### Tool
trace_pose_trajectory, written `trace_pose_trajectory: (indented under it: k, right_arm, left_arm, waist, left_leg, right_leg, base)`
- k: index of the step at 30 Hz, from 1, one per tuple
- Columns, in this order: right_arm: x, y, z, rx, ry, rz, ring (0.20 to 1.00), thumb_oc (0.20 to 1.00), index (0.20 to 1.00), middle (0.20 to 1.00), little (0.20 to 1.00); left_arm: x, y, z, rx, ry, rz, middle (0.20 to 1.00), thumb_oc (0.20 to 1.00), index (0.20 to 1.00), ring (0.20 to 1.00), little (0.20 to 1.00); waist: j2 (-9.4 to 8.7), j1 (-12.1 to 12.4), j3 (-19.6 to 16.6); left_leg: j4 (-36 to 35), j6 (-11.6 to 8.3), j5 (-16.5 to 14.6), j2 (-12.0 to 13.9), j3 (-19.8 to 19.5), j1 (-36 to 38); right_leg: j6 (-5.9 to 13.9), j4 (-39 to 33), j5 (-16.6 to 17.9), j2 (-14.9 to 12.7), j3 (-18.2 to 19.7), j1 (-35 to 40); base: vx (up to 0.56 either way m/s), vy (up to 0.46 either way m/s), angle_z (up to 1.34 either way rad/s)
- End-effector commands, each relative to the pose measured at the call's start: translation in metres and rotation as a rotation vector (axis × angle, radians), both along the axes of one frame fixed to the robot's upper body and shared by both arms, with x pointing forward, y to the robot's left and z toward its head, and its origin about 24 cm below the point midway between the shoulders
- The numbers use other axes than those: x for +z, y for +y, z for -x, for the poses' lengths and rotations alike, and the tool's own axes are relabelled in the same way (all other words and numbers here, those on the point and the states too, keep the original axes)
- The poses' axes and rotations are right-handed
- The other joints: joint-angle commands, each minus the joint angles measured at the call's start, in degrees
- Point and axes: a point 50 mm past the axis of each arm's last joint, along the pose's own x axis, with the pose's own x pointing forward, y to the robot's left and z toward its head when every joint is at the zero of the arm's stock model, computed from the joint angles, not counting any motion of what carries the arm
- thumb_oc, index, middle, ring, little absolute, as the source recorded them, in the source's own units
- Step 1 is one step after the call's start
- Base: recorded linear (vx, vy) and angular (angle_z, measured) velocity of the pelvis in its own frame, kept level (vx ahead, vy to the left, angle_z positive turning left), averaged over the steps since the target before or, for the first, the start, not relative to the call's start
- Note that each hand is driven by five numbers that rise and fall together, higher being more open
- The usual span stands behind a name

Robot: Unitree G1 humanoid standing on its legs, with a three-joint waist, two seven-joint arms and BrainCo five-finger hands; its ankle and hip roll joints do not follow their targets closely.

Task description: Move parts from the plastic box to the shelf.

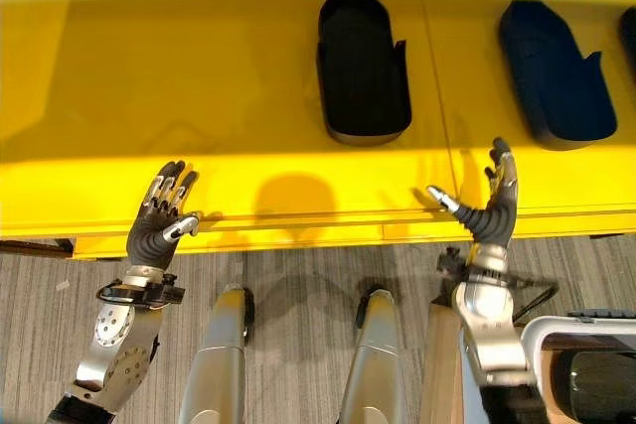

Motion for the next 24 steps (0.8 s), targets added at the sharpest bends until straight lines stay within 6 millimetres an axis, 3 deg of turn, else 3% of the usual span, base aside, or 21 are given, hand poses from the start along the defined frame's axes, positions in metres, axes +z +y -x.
trace_pose_trajectory:
  k: [1,2,4,9,13,17,19,24]
  right_arm:
    - [0.042,-0.017,-0.006,0.062,-0.221,0.012,1.000,1.000,1.000,1.000,1.000]
    - [0.041,-0.017,-0.005,0.062,-0.220,0.011,1.000,1.000,1.000,1.000,1.000]
    - [0.020,-0.013,0.014,0.122,-0.150,-0.048,1.000,1.000,1.000,1.000,1.000]
    - [0.002,-0.006,0.021,0.194,-0.053,-0.050,1.000,1.000,1.000,1.000,1.000]
    - [-0.024,-0.006,0.030,0.239,0.079,-0.095,1.000,1.000,1.000,1.000,1.000]
    - [-0.051,-0.013,0.040,0.226,0.220,-0.117,1.000,1.000,1.000,1.000,1.000]
    - [-0.066,-0.016,0.048,0.192,0.286,-0.154,1.000,1.000,1.000,1.000,1.000]
    - [-0.073,-0.015,0.050,0.174,0.312,-0.174,1.000,1.000,1.000,1.000,1.000]
  left_arm:
    - [-0.025,-0.008,-0.010,-0.030,0.126,-0.041,1.000,1.000,1.000,1.000,1.000]
    - [-0.025,-0.008,-0.009,-0.030,0.127,-0.041,1.000,1.000,1.000,1.000,1.000]
    - [-0.030,-0.003,-0.005,-0.026,0.135,-0.049,1.000,1.000,1.000,1.000,1.000]
    - [-0.036,-0.001,0.002,-0.030,0.147,-0.040,1.000,1.000,1.000,1.000,1.000]
    - [-0.045,0.002,0.009,-0.028,0.180,-0.043,1.000,1.000,1.000,1.000,1.000]
    - [-0.053,0.006,0.017,-0.023,0.213,-0.046,1.000,1.000,1.000,1.000,1.000]
    - [-0.060,0.007,0.022,-0.013,0.238,-0.042,1.000,1.000,1.000,1.000,1.000]
    - [-0.065,0.005,0.025,-0.011,0.260,-0.027,1.000,1.000,1.000,1.000,1.000]
  waist:
    - [-0.55,-1.2,-0.3]
    - [-0.54,-1.2,-0.2]
    - [-0.48,-2.2,-1.7]
    - [-0.24,-2.6,-3.4]
    - [0.20,-3.0,-5.7]
    - [0.57,-3.4,-8.6]
    - [1.14,-3.7,-11.9]
    - [1.82,-3.7,-15.2]
  left_leg:
    - [-3.0,-0.49,5.8,-0.1,-2.5,0.1]
    - [-3.3,-0.49,5.9,-0.1,-2.5,0.4]
    - [-10.1,-1.14,8.4,1.1,-2.1,6.7]
    - [-19.6,-1.23,11.9,2.1,-0.4,14.6]
    - [-31.9,-1.62,16.9,2.3,1.3,22.7]
    - [-40.8,-2.14,20.0,2.8,3.0,28.5]
    - [-47.5,-2.64,22.4,3.7,4.4,32.6]
    - [-52.4,-3.56,24.1,4.5,5.8,36.4]
  right_leg:
    - [-4.23,4.5,0.0,0.7,-2.7,2.3]
    - [-4.24,4.2,0.1,0.7,-2.8,2.7]
    - [-3.32,-2.6,2.6,0.9,-3.4,8.9]
    - [-1.92,-11.1,5.9,1.6,-3.3,15.8]
    - [-0.86,-20.3,9.7,1.6,-3.9,22.0]
    - [0.24,-28.1,12.5,1.8,-4.4,26.4]
    - [1.18,-34.4,14.6,1.6,-5.0,30.3]
    - [1.70,-40.5,16.8,2.0,-5.9,34.4]
  base:
    - [-0.05,-0.026,0.04]
    - [0.06,-0.028,0.19]
    - [0.08,-0.006,0.03]
    - [0.07,0.020,-0.19]
    - [0.09,0.038,-0.14]
    - [0.10,0.020,-0.08]
    - [0.16,-0.002,-0.06]
    - [0.09,-0.019,0.00]
